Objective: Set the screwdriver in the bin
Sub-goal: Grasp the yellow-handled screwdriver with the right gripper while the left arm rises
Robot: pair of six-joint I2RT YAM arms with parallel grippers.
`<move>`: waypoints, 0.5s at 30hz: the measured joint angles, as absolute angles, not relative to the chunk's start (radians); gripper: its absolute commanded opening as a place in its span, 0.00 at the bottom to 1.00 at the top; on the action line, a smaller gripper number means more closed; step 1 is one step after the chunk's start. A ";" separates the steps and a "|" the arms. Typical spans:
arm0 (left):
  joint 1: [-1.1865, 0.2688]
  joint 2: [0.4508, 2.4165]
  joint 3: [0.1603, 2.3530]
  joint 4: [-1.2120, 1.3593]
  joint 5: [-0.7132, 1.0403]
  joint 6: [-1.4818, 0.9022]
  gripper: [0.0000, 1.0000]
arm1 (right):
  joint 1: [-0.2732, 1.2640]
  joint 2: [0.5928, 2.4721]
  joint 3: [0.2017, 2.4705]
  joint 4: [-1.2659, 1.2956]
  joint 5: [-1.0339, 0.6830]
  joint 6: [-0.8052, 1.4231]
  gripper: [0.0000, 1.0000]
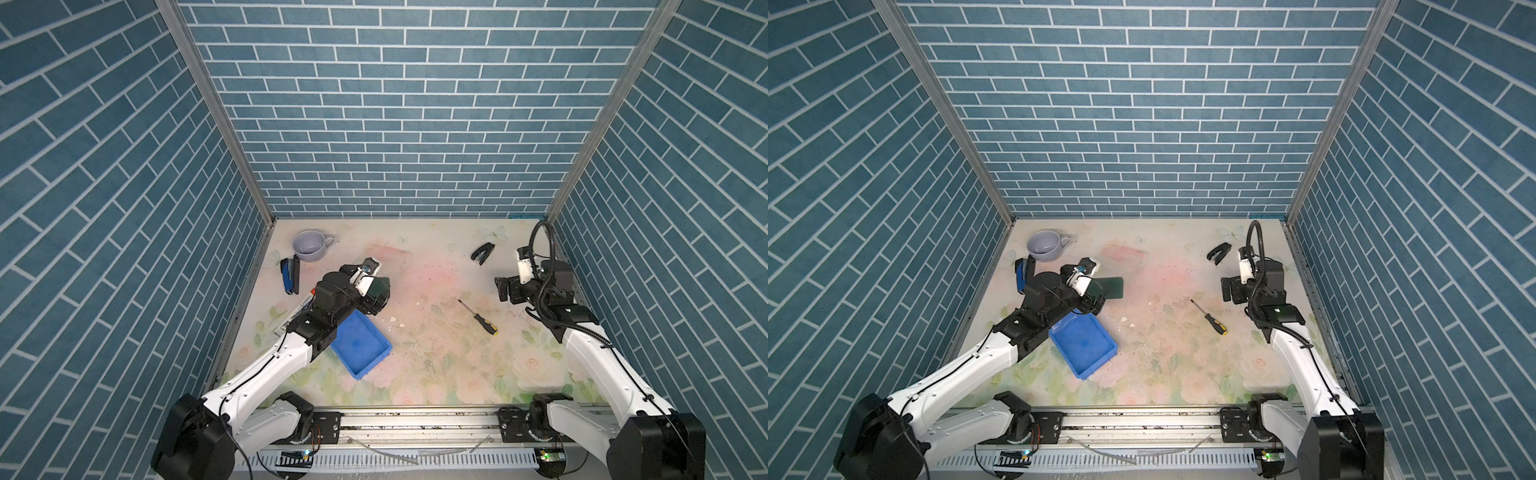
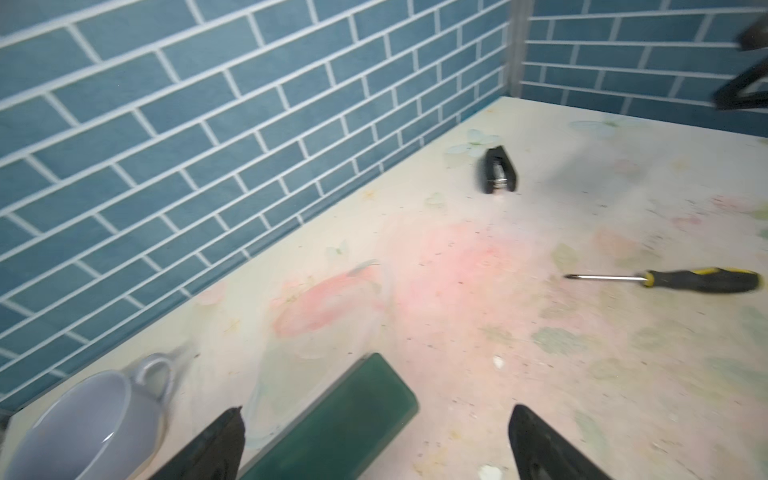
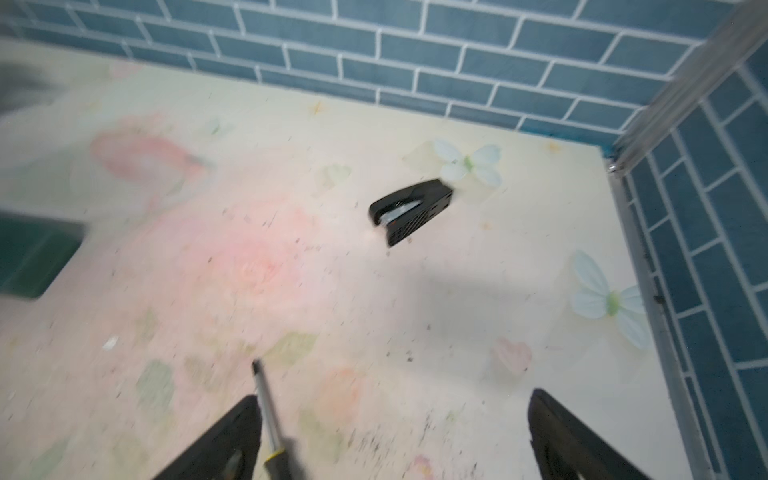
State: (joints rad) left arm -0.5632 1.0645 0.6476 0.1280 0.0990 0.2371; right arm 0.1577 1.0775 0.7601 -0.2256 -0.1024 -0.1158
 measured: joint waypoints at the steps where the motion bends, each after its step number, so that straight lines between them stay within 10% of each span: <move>1: -0.591 1.065 0.649 0.110 0.107 0.237 1.00 | 0.178 1.102 0.786 -0.275 -0.099 -0.132 0.99; 15: -0.722 1.061 0.632 0.027 0.162 0.199 1.00 | 0.323 1.510 0.937 -0.620 -0.025 -0.249 0.94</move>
State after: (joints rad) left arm -0.7219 1.0615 0.6323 0.0269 0.1619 0.1986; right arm 0.3229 1.5105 0.9375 -0.6201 -0.0254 -0.2489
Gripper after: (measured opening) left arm 0.996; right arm 0.966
